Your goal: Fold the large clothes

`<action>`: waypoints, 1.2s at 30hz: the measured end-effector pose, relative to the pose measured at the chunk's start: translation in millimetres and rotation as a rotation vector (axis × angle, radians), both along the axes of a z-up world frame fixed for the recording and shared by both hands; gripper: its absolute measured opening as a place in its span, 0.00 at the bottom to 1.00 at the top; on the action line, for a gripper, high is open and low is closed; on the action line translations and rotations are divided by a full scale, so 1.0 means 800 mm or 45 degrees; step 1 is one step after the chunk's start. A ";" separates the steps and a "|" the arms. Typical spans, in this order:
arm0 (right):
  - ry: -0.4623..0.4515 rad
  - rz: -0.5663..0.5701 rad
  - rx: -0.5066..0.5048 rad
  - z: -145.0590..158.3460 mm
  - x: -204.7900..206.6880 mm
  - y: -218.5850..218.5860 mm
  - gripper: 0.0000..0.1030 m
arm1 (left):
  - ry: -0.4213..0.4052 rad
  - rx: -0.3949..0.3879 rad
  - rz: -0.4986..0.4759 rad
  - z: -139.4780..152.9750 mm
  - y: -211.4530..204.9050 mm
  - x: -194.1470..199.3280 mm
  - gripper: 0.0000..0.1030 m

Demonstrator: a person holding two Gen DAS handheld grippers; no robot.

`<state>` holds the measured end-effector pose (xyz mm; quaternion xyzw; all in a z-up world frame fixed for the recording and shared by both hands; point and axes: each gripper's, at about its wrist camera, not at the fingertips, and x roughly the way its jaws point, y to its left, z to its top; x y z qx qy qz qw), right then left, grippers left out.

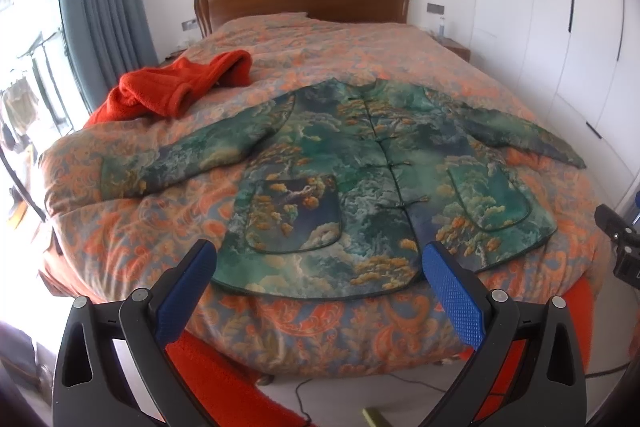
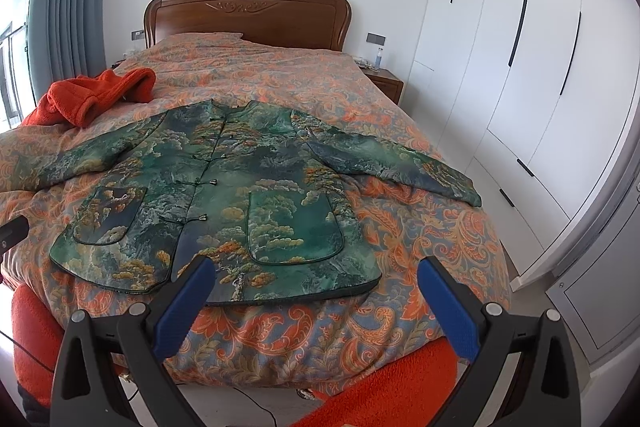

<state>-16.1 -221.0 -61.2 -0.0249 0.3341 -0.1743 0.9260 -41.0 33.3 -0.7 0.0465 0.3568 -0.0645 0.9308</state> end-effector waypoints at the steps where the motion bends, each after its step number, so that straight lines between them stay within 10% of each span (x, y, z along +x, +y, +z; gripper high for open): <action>1: -0.002 -0.001 -0.001 0.001 0.001 0.000 1.00 | -0.001 0.000 -0.003 0.000 0.000 0.000 1.00; 36: -0.074 0.064 0.071 -0.010 0.014 -0.012 1.00 | 0.015 -0.013 0.008 -0.011 0.002 0.021 1.00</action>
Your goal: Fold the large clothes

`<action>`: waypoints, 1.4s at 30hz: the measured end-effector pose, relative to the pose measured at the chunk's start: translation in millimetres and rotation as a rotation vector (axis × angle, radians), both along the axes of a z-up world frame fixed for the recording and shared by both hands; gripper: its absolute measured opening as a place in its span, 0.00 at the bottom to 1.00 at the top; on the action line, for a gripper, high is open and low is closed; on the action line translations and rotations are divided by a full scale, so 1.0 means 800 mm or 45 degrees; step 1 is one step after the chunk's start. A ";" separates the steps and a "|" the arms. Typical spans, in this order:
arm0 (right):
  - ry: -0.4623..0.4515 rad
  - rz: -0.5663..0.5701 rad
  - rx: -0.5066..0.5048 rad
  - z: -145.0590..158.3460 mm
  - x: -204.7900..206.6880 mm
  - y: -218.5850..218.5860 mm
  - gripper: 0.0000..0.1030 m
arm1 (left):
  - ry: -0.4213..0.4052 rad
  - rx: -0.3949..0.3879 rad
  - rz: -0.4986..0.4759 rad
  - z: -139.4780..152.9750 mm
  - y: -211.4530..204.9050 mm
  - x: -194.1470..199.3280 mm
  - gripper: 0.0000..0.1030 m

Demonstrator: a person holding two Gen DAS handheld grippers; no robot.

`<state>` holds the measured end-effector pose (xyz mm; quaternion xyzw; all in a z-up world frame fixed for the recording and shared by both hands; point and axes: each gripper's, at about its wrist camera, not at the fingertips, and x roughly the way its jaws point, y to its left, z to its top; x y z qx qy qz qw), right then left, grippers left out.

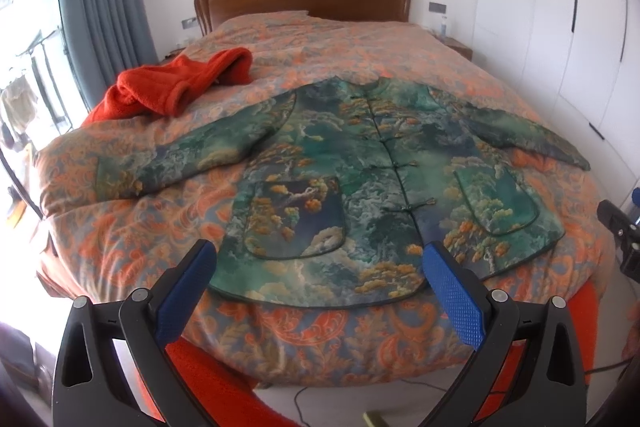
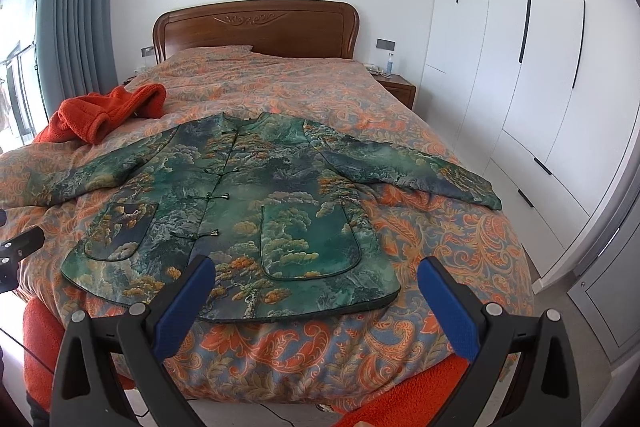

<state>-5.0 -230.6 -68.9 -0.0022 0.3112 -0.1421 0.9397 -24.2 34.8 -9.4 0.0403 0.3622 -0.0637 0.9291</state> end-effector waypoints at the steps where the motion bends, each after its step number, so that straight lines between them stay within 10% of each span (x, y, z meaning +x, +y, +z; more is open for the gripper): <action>1: -0.003 0.015 -0.009 -0.002 0.003 0.000 1.00 | 0.007 -0.011 0.001 -0.002 0.001 0.001 1.00; 9: 0.060 0.036 -0.041 -0.047 0.047 -0.059 1.00 | 0.068 -0.009 0.012 -0.016 -0.002 0.015 1.00; 23: -0.182 -0.517 0.686 -0.155 0.171 -0.479 1.00 | 0.176 0.038 0.063 -0.043 -0.010 0.046 1.00; 30: -0.363 -0.820 1.123 -0.223 0.195 -0.583 0.89 | 0.188 0.066 0.059 -0.044 -0.018 0.061 1.00; 35: -0.286 -0.940 1.048 -0.232 0.229 -0.599 0.16 | 0.207 0.059 0.080 -0.049 -0.013 0.068 1.00; 42: -0.341 -0.497 0.490 -0.074 0.294 -0.450 0.10 | 0.270 0.040 0.086 -0.069 -0.012 0.080 1.00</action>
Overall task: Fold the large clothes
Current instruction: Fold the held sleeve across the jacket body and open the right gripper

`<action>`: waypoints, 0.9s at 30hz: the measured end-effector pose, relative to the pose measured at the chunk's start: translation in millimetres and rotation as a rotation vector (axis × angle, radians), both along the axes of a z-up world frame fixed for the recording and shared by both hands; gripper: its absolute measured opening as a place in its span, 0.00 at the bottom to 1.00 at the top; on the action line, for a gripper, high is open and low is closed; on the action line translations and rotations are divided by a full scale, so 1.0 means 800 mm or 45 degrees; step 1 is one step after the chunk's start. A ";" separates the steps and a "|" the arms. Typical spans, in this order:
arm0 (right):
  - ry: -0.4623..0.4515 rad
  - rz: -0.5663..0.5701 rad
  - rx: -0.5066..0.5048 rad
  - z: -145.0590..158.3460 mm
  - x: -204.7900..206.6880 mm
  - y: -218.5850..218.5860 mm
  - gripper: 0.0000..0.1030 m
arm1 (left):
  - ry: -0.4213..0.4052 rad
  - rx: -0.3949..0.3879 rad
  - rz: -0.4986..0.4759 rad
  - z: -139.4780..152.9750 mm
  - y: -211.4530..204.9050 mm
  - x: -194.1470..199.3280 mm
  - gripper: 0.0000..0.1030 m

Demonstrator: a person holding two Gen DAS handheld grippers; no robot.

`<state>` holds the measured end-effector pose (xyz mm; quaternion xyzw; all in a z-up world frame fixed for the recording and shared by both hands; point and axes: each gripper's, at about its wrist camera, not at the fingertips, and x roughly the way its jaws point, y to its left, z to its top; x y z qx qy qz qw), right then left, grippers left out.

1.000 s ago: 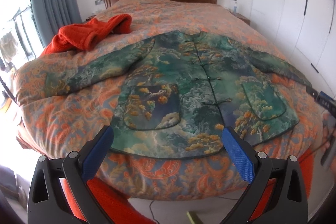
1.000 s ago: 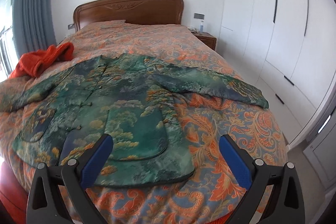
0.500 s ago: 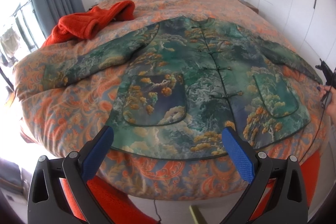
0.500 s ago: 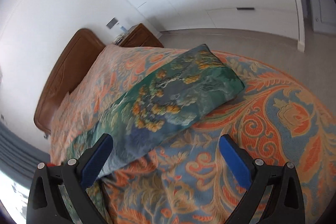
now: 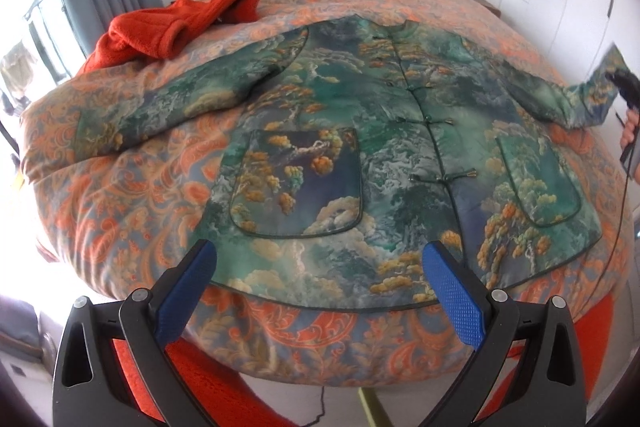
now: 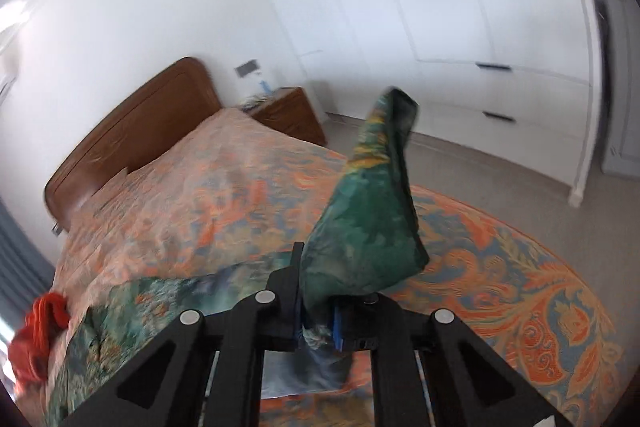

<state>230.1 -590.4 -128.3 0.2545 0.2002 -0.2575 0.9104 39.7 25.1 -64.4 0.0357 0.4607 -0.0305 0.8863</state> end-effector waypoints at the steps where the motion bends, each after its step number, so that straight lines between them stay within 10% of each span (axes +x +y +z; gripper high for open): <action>1: -0.018 0.073 -0.061 0.019 0.009 0.031 0.10 | -0.002 -0.007 -0.008 0.001 -0.003 -0.001 1.00; 8: -0.018 0.532 -0.254 0.066 0.100 0.245 0.10 | -0.086 -0.055 -0.021 0.021 0.003 -0.021 1.00; 21: 0.367 0.815 -0.346 -0.088 0.171 0.441 0.11 | -0.005 -0.015 0.150 -0.022 0.073 -0.024 1.00; 24: 0.455 0.856 -0.302 -0.111 0.168 0.451 0.24 | -0.003 -0.032 0.130 -0.026 0.068 -0.016 1.00; 27: 0.490 0.948 -0.153 -0.128 0.168 0.450 0.60 | -0.005 -0.082 0.057 -0.027 0.056 -0.002 1.00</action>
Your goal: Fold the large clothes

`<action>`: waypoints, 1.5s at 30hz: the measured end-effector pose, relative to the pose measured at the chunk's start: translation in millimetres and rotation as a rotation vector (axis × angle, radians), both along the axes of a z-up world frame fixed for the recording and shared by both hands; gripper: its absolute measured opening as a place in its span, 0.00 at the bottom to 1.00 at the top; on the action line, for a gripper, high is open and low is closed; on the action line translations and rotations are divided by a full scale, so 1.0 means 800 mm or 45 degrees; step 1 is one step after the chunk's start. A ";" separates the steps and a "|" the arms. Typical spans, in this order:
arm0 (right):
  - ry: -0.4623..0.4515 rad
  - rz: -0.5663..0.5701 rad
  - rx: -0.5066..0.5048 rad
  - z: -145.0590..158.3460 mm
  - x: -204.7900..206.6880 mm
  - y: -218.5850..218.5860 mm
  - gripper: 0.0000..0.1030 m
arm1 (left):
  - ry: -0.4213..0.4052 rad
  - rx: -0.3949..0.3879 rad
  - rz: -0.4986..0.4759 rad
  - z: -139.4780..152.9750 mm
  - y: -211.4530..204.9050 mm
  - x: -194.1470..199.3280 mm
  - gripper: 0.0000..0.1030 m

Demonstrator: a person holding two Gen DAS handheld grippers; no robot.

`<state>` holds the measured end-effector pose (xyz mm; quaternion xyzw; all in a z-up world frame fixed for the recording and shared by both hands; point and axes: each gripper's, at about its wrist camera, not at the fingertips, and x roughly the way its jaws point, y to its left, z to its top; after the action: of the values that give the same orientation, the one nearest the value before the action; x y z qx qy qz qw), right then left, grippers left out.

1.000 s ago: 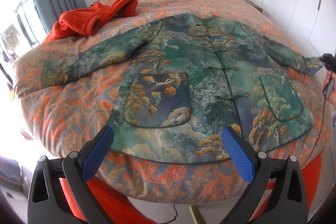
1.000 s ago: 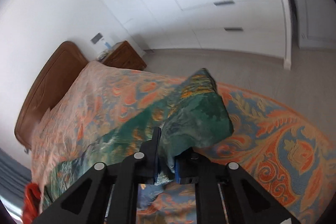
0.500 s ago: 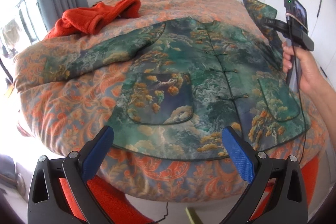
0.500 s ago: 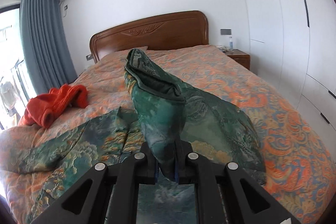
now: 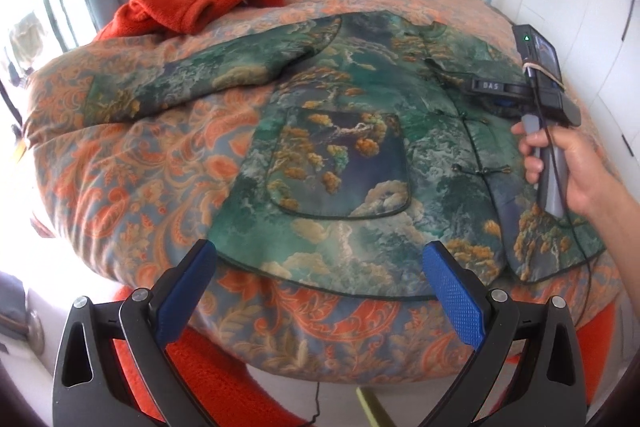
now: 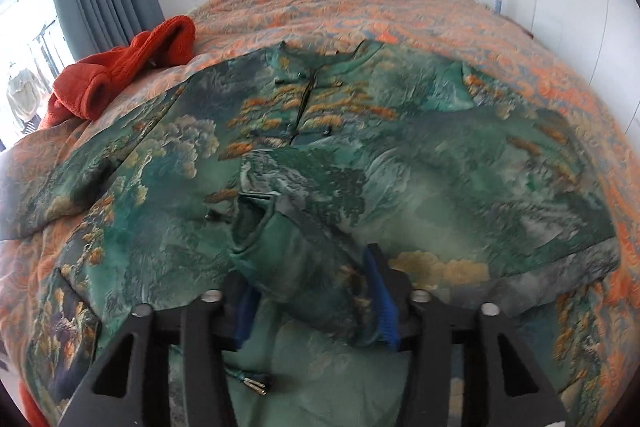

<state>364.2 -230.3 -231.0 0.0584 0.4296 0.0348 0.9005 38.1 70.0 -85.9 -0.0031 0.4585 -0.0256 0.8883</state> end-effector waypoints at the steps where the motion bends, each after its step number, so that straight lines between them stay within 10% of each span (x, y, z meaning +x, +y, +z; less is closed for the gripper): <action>1: -0.002 0.019 0.033 -0.001 -0.004 0.000 0.62 | -0.005 -0.017 -0.031 0.002 -0.005 0.006 1.00; 9: -0.187 0.093 0.203 0.038 -0.124 -0.018 0.66 | -0.020 -0.295 -0.351 0.027 -0.072 0.118 1.00; 14: -0.267 0.051 0.228 0.050 -0.225 -0.042 0.67 | 0.202 -0.560 -0.526 -0.010 -0.149 0.253 0.99; 19: -0.266 -0.036 0.274 0.044 -0.300 -0.067 0.67 | 0.396 -0.494 -0.493 -0.071 -0.213 0.336 0.95; 22: -0.268 -0.078 0.279 0.043 -0.332 -0.081 0.67 | 0.480 -0.411 -0.465 -0.096 -0.233 0.348 0.64; 23: -0.269 -0.085 0.273 0.044 -0.341 -0.086 0.67 | 0.493 -0.407 -0.472 -0.098 -0.238 0.348 0.37; 26: -0.284 -0.110 0.227 0.045 -0.359 -0.098 0.67 | 0.444 -0.377 -0.492 -0.082 -0.249 0.350 0.13; 33: -0.314 -0.133 0.180 0.056 -0.346 -0.123 0.67 | 0.171 -0.310 -0.442 -0.022 -0.244 0.393 0.14; 42: -0.296 -0.147 0.166 0.077 -0.223 -0.190 0.67 | 0.180 -0.205 -0.392 -0.104 -0.239 0.413 0.20; 45: -0.246 -0.203 0.221 0.077 -0.147 -0.240 0.51 | 0.159 -0.228 -0.374 -0.114 -0.233 0.407 0.21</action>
<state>246.5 -422.2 -169.7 0.1663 0.3304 0.0056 0.9290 363.4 -116.2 -176.9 -0.0167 0.5043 -0.1953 0.8410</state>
